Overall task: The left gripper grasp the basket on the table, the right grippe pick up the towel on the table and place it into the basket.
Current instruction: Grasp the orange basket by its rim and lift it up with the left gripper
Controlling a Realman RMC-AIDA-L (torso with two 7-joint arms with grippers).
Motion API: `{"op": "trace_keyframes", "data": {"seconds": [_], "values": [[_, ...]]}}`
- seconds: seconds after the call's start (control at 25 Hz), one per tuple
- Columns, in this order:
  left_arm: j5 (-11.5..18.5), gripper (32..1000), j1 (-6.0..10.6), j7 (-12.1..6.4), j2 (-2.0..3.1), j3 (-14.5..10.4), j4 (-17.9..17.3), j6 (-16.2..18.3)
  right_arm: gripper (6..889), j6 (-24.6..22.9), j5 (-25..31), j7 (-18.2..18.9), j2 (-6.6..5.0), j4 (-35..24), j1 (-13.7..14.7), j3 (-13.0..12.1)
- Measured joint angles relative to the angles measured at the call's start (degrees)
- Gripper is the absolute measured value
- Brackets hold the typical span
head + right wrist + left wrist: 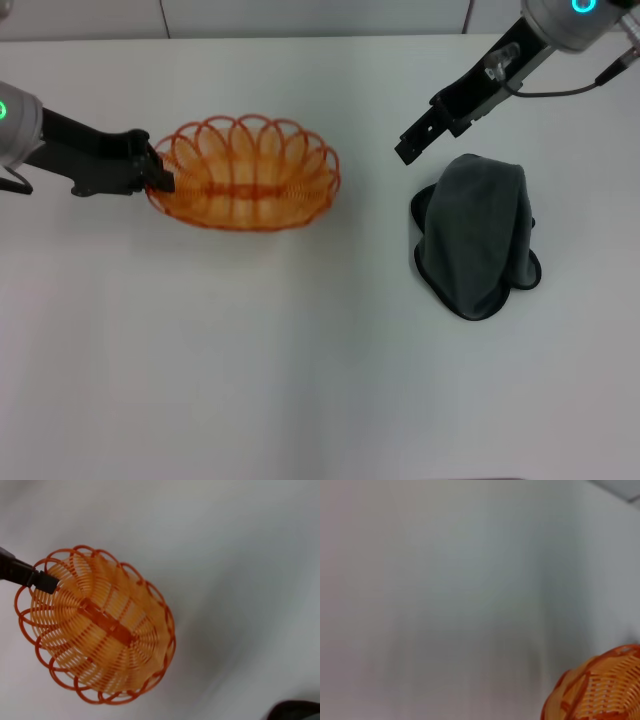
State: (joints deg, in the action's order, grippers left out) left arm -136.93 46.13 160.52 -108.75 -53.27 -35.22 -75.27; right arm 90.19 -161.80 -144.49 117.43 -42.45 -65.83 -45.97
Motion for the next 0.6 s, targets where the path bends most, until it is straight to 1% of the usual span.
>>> {"op": "trace_keyframes", "data": {"seconds": [0.04,0.08,0.16,0.24,0.32,0.48,0.6], "values": [[1.9,90,-0.38,0.09,0.44,0.7,0.3,-0.2,812,0.0,0.0,0.0,-0.1,0.0,0.0,0.3],[2.5,90,-0.53,0.14,0.62,0.9,0.5,-0.3,812,0.1,0.0,-0.1,-0.25,0.0,0.0,0.4],[4.8,90,-1.12,0.41,1.33,1.2,0.9,-0.5,811,0.2,0.0,-0.3,-0.56,-0.1,0.1,0.6],[5.8,90,-1.43,0.67,1.7,1.3,1.1,-0.7,810,0.5,0.0,-0.5,-0.75,-0.4,0.4,0.6],[6.0,90,-1.54,0.94,1.83,1.4,1.1,-0.8,809,0.6,0.0,-0.5,-1.01,-0.6,0.6,0.5],[6.1,91,-1.57,1.21,1.86,1.6,1.1,-1.3,807,1.4,-0.1,-0.6,-1.81,-0.4,0.9,0.5],[6.9,91,-1.48,1.32,1.98,1.6,1.1,-1.4,806,2.0,-0.1,-1.0,-2.51,-0.7,1.2,0.5]]}}
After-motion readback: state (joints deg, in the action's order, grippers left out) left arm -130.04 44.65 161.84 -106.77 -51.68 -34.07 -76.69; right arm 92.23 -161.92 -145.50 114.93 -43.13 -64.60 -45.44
